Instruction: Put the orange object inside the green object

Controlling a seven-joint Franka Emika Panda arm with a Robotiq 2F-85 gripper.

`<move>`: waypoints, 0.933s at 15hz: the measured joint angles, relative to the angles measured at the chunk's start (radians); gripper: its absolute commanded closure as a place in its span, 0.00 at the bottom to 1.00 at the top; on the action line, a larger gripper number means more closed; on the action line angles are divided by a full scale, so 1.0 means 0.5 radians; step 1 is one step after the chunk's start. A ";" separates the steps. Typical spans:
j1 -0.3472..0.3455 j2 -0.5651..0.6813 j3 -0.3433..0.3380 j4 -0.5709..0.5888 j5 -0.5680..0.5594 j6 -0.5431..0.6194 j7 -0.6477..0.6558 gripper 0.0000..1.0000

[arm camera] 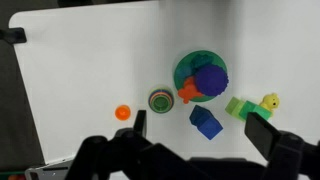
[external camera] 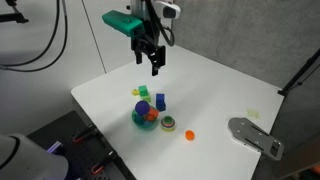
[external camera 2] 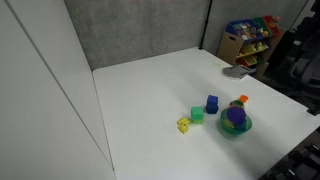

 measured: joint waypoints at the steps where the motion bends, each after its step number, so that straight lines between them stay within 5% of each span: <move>1: 0.000 -0.002 0.000 0.000 0.000 0.000 0.000 0.00; 14: -0.033 0.189 -0.045 0.058 0.000 0.241 0.002 0.00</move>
